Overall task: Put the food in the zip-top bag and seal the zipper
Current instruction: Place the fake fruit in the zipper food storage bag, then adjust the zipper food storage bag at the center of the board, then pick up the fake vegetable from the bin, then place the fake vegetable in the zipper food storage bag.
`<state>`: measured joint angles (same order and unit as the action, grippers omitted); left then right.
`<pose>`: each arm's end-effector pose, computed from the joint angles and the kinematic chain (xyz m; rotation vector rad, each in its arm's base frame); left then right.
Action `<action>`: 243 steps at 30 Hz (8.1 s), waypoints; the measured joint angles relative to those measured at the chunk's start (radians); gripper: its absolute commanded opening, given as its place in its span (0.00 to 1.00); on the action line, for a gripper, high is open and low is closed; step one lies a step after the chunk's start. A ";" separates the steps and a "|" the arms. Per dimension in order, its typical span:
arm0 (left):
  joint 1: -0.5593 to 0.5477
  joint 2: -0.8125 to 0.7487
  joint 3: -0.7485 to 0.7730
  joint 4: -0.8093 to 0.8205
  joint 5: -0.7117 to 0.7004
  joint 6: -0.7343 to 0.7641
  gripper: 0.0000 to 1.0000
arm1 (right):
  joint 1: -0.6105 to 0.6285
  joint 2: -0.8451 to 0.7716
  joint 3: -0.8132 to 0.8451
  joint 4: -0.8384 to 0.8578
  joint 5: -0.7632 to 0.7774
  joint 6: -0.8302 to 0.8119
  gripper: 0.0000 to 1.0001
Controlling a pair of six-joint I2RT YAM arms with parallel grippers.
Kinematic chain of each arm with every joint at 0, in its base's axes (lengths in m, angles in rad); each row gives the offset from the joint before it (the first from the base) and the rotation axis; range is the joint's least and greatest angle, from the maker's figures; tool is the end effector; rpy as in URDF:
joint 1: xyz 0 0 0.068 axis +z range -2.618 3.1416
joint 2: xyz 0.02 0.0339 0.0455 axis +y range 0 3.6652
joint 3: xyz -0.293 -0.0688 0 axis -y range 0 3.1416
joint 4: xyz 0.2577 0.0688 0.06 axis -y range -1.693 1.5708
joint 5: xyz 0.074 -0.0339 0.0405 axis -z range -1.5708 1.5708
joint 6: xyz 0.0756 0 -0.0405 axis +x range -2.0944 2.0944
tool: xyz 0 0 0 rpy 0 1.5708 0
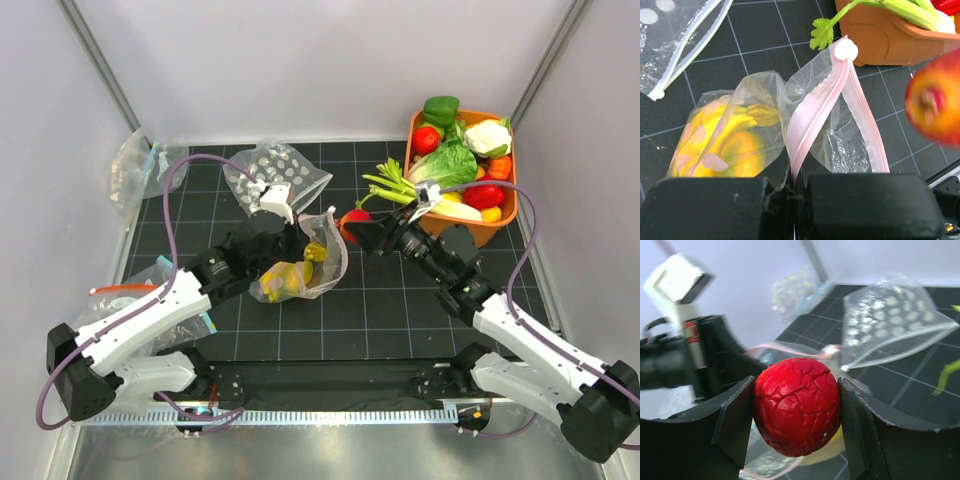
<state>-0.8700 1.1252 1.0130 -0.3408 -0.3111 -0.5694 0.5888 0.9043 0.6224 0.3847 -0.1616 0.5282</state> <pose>0.2032 -0.2050 0.3448 0.1078 2.0500 -0.6013 0.2019 0.1495 0.3450 -0.1858 1.5435 1.0159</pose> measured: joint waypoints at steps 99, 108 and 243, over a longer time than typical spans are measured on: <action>0.000 -0.117 -0.005 -0.059 -0.157 0.005 0.01 | 0.270 -0.003 0.252 -0.460 1.023 -0.287 1.00; 0.000 -0.117 -0.008 -0.054 -0.133 0.005 0.02 | -0.041 -0.055 0.252 -0.498 1.027 -0.222 1.00; 0.006 -0.011 -0.005 -0.006 0.194 -0.032 0.05 | 0.394 -0.091 -0.154 0.244 0.244 -0.172 0.01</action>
<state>-0.8635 1.1137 1.0080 -0.3466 -0.1169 -0.6018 0.9833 0.8131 0.4686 0.6285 0.0822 0.3557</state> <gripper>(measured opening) 0.054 0.235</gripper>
